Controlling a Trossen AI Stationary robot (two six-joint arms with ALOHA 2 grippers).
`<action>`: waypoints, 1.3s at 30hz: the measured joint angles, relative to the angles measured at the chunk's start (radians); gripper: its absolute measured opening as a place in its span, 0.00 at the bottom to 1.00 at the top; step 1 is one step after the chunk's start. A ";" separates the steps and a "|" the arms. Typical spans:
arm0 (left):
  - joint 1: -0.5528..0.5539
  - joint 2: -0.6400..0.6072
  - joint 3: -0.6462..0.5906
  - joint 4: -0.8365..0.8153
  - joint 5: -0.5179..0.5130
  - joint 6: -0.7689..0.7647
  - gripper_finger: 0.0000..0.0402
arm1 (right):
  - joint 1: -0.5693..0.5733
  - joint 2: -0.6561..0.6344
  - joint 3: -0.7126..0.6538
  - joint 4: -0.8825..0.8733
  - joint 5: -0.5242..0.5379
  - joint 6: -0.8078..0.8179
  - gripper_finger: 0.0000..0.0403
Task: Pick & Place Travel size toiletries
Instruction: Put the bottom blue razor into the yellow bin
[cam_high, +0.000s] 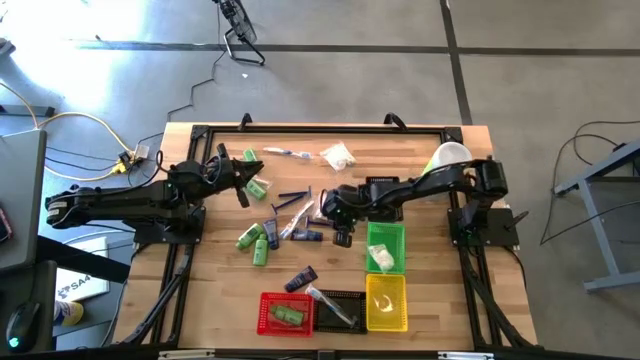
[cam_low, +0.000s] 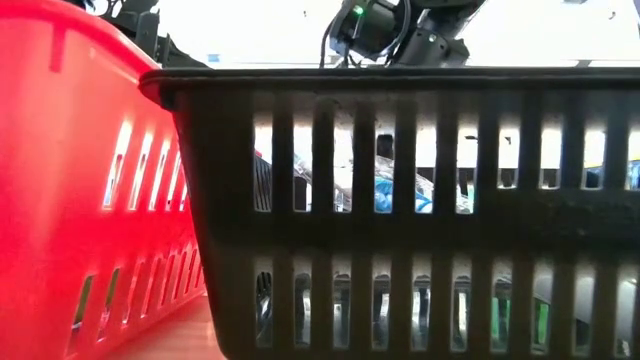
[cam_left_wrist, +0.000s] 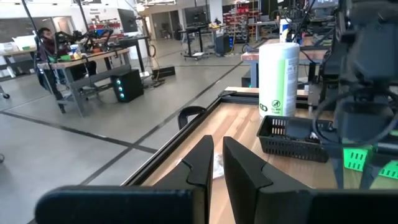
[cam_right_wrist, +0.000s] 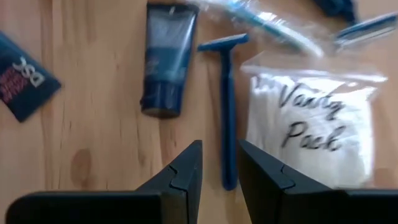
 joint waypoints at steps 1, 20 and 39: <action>0.000 0.000 0.000 0.000 0.000 0.000 0.07 | 0.004 0.007 0.000 0.001 0.000 -0.001 0.22; 0.000 0.000 0.001 -0.002 0.000 0.000 0.07 | 0.015 0.081 -0.001 0.074 0.064 -0.029 0.22; 0.000 0.000 0.001 -0.003 0.000 0.000 0.07 | 0.014 0.113 0.000 0.079 0.101 -0.026 0.22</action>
